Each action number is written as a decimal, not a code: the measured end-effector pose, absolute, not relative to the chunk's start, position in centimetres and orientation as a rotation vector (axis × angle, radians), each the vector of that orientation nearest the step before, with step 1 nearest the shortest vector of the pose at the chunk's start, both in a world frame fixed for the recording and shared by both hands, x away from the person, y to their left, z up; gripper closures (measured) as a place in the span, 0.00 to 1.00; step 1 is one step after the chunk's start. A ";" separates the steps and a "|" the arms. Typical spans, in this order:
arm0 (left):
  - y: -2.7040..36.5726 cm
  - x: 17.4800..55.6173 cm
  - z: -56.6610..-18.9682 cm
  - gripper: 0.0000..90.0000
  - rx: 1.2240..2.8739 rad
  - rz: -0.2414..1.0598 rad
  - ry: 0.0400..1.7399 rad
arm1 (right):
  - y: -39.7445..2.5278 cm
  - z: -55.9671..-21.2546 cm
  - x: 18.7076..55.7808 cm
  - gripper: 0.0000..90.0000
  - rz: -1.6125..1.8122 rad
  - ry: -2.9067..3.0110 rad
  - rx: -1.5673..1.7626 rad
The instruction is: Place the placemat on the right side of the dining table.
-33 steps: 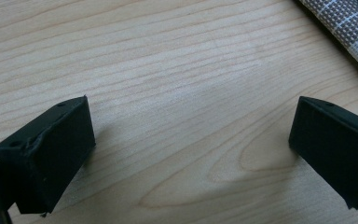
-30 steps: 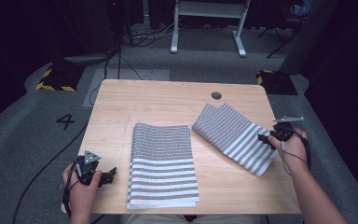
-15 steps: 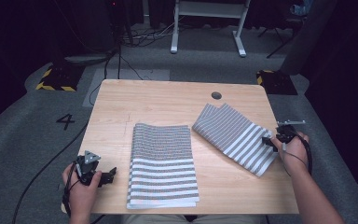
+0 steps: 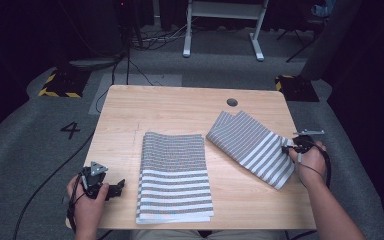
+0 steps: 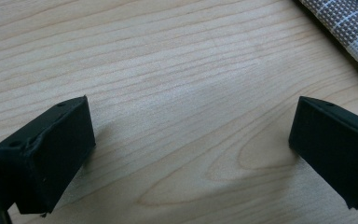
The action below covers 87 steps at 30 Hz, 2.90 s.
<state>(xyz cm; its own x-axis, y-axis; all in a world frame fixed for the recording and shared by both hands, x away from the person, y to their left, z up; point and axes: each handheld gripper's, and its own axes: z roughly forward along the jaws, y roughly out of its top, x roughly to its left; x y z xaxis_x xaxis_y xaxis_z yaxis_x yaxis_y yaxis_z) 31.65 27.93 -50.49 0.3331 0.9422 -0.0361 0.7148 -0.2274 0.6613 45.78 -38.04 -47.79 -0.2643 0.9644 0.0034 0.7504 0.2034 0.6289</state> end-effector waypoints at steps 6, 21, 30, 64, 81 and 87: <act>27.9 31.6 -50.5 0.00 2.018 0.505 1.448 | -37.6 -46.3 45.0 0.93 0.780 2.072 1.505; 27.9 31.7 -50.5 0.00 2.018 0.505 1.448 | -35.7 -41.5 42.6 0.91 0.881 2.050 1.289; 27.9 31.7 -50.5 0.00 2.018 0.505 1.448 | -32.3 -38.4 40.7 0.93 0.975 2.105 1.105; 27.9 31.6 -50.5 0.00 2.018 0.503 1.448 | -22.9 -40.1 30.7 0.92 1.175 2.567 0.734; 27.9 31.6 -50.5 0.00 2.019 0.506 1.448 | -23.0 -40.0 29.1 0.49 1.394 2.589 0.753; 27.9 31.6 -50.5 0.00 2.022 0.507 1.446 | -25.9 -39.6 31.8 0.46 1.350 2.419 0.951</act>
<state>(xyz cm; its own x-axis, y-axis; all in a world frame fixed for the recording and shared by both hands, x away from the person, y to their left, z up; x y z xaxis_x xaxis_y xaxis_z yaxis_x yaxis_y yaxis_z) 31.60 27.94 -50.48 0.3353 0.9415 -0.0336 0.7141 -0.2307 0.6610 31.78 -25.94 -39.61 -0.7689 0.6276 0.1218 0.4333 0.3715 0.8211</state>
